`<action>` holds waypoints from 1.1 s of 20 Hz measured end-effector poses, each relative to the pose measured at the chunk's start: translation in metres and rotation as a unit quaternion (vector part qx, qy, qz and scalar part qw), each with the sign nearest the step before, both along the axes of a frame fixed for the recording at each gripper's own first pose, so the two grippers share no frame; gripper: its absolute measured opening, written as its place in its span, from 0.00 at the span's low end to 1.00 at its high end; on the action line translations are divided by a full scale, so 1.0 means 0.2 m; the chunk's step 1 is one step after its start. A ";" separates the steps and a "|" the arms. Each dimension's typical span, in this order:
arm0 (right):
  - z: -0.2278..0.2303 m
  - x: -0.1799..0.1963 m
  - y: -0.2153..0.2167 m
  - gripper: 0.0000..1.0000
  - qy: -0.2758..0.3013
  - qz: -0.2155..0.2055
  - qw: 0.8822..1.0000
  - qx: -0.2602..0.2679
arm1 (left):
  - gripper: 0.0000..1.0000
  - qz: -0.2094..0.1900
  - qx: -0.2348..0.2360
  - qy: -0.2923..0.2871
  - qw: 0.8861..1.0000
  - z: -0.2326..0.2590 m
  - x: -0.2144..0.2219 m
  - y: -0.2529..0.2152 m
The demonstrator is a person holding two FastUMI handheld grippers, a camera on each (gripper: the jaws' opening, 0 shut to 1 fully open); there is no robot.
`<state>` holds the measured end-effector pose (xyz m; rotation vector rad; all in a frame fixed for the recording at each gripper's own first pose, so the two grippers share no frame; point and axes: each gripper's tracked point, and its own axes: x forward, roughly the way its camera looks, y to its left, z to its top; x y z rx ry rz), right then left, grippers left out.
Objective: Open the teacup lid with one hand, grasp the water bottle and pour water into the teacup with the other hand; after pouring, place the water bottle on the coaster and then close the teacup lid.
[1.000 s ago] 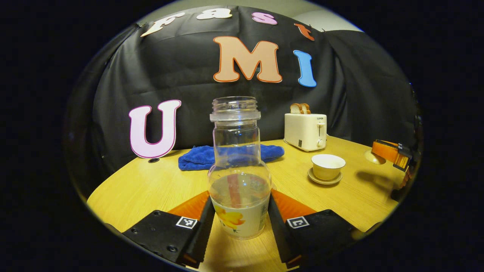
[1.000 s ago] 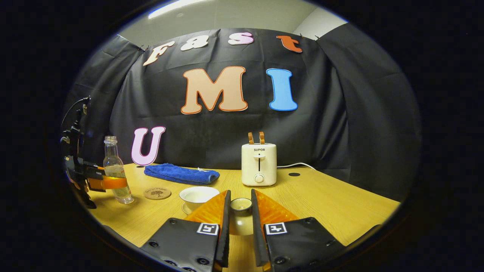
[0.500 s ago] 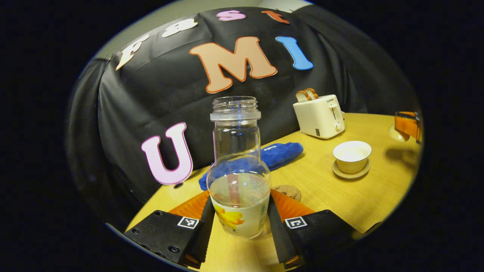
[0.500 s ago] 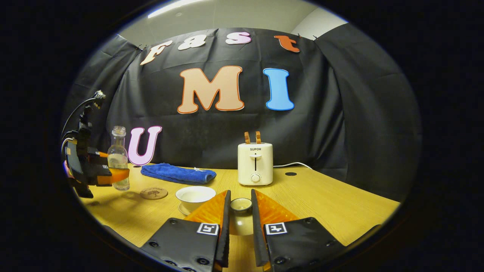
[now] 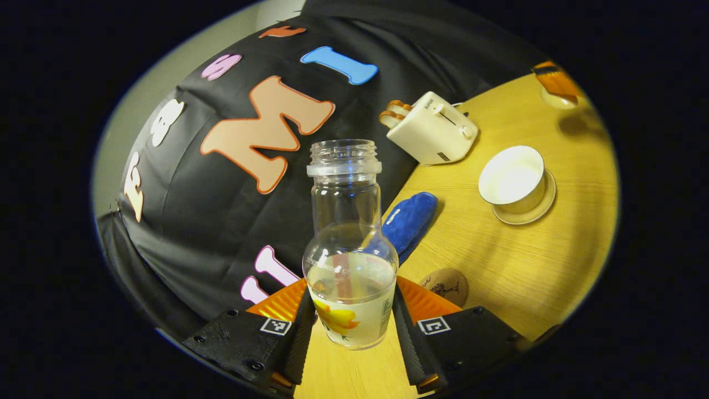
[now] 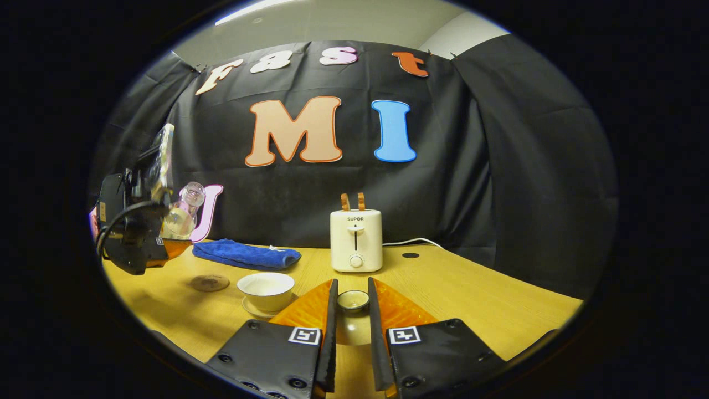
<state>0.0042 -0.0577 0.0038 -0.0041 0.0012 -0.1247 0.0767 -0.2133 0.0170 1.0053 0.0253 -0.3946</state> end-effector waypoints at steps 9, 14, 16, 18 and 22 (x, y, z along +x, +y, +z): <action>0.00 0.00 -0.04 0.30 0.000 -0.007 1.000 -0.001 | 0.67 -0.011 0.125 -0.002 0.992 -0.14 0.06 -0.09; 0.00 0.00 -0.03 0.30 0.000 -0.007 1.000 -0.001 | 0.67 -0.017 0.186 -0.012 0.982 -0.20 0.09 -0.11; 0.00 0.00 -0.03 0.30 0.000 -0.007 1.000 -0.001 | 0.67 -0.024 0.206 -0.020 0.978 -0.20 0.08 -0.12; 0.00 0.00 -0.03 0.30 0.000 -0.007 1.000 -0.001 | 0.67 -0.028 0.229 -0.023 0.973 -0.21 0.08 -0.12; 0.00 0.00 -0.03 0.30 0.000 -0.007 1.000 -0.001 | 0.68 -0.034 0.264 -0.032 0.963 -0.21 0.07 -0.14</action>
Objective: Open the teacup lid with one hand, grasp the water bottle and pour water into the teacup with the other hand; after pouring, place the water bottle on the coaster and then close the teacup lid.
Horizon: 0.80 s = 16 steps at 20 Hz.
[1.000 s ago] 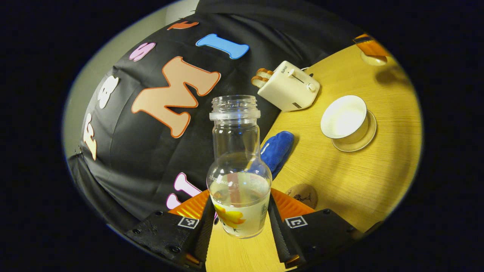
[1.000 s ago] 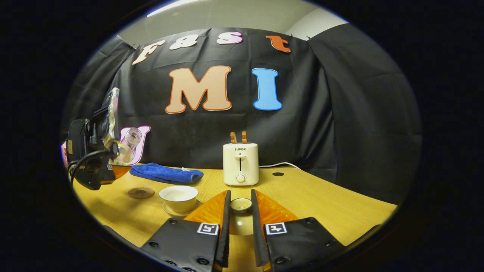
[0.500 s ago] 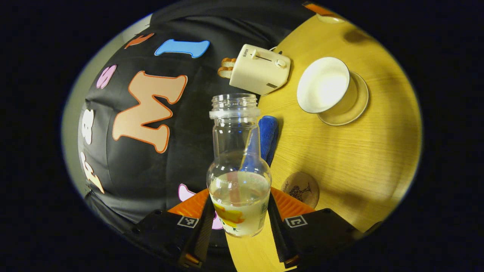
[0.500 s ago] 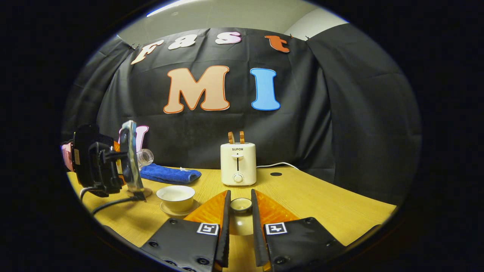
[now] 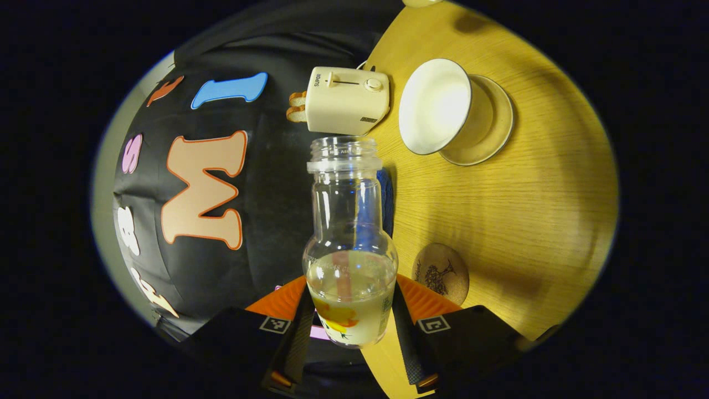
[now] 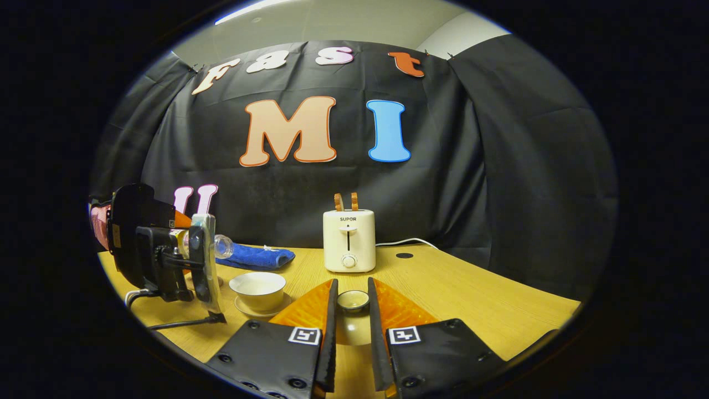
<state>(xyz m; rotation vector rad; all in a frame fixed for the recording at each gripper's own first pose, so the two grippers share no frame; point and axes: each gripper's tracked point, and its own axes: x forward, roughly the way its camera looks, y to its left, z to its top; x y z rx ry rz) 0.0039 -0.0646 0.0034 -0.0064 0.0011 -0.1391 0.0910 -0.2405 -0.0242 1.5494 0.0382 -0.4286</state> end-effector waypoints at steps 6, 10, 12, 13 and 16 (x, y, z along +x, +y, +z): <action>0.00 0.00 0.00 0.30 0.000 0.001 1.000 0.000 | 0.67 -0.017 0.064 -0.022 0.998 0.02 -0.01 -0.03; 0.00 0.00 0.00 0.30 0.000 0.001 1.000 0.000 | 0.68 -0.021 0.093 -0.029 0.995 0.01 0.01 -0.04; 0.00 0.00 0.00 0.30 0.000 0.001 1.000 0.000 | 0.67 -0.026 0.106 -0.037 0.993 0.03 0.01 -0.05; 0.00 0.00 0.00 0.30 0.000 0.001 1.000 0.000 | 0.68 -0.028 0.111 -0.040 0.993 0.03 0.01 -0.06; 0.00 0.00 0.00 0.30 0.000 0.001 1.000 0.000 | 0.67 -0.033 0.128 -0.047 0.990 0.05 0.00 -0.07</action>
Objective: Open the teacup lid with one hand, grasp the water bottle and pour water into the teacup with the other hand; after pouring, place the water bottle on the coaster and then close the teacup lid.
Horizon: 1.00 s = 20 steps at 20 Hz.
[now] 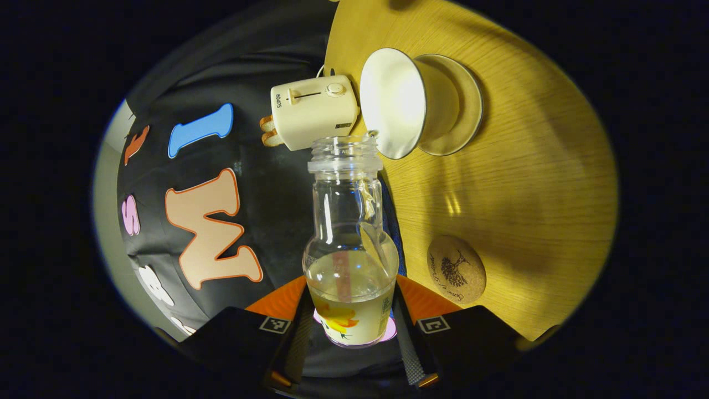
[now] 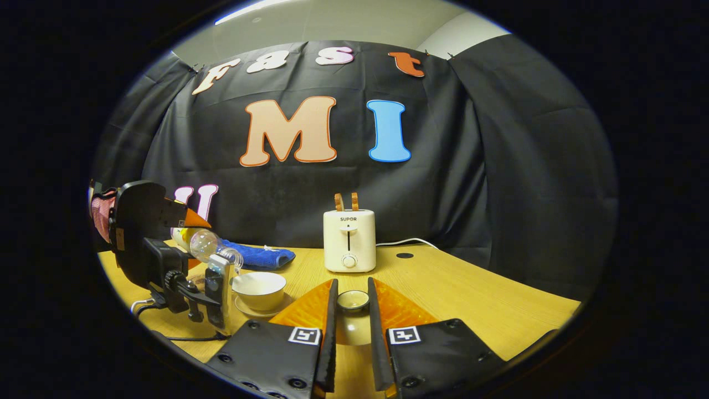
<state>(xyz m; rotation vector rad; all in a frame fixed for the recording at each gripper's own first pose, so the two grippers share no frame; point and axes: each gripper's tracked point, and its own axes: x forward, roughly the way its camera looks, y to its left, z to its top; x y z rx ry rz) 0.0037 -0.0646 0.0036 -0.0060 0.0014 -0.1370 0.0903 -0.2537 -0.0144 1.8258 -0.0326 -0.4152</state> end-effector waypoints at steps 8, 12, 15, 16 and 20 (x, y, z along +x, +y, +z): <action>0.00 0.00 0.00 0.30 0.001 0.000 1.000 0.000 | 0.67 -0.013 0.055 -0.021 0.998 0.08 0.02 -0.03; 0.00 0.00 0.00 0.30 0.001 0.002 1.000 0.000 | 0.67 -0.019 0.074 -0.031 0.997 0.11 0.02 -0.06; 0.00 0.00 0.00 0.30 0.001 0.002 1.000 0.000 | 0.67 -0.020 0.090 -0.038 0.995 0.14 0.01 -0.07; 0.00 0.00 0.00 0.30 0.001 0.002 1.000 0.000 | 0.67 -0.020 0.097 -0.041 0.994 0.15 0.01 -0.07; 0.00 0.00 0.00 0.30 0.001 0.002 1.000 0.000 | 0.67 -0.021 0.120 -0.052 0.991 0.20 0.00 -0.06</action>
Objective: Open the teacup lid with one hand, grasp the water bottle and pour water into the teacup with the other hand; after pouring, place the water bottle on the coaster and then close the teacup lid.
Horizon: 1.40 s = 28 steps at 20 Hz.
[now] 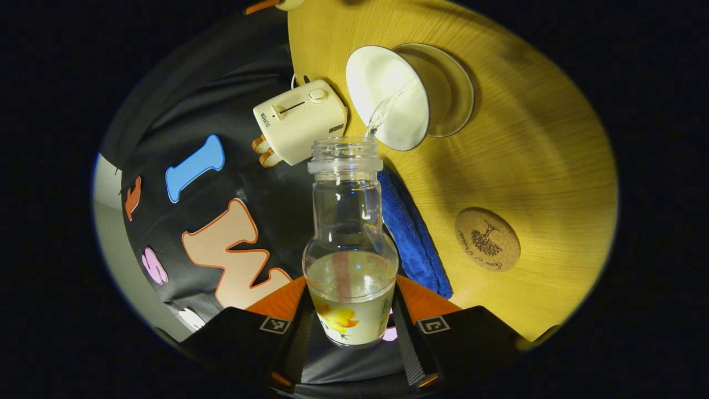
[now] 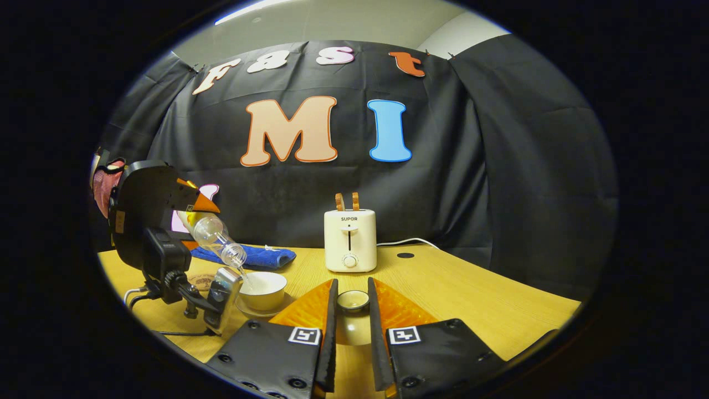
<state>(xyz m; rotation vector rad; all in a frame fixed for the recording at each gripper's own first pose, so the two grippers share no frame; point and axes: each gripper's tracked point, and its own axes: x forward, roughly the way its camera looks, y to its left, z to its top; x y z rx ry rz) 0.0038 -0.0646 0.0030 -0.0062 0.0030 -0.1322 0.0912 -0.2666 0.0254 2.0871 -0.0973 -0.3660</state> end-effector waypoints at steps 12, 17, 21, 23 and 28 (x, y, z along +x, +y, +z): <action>0.00 0.00 0.00 0.30 0.000 0.001 1.000 0.000 | 0.67 0.008 -0.050 0.045 0.998 -0.07 -0.02 0.00; 0.00 0.00 0.00 0.30 0.000 0.001 1.000 0.000 | 0.65 0.030 -0.249 0.128 0.959 -0.23 -0.05 0.00; 0.00 0.00 0.00 0.30 0.000 0.001 1.000 0.000 | 0.66 0.070 -0.475 0.209 0.852 -0.32 -0.05 -0.06; 0.00 0.00 0.00 0.30 0.000 0.000 1.000 0.000 | 0.66 0.078 -0.560 0.227 0.793 -0.30 -0.06 -0.09; 0.00 0.00 -0.01 0.30 -0.001 -0.006 1.000 -0.001 | 0.66 0.102 -0.744 0.281 0.598 -0.35 0.02 -0.16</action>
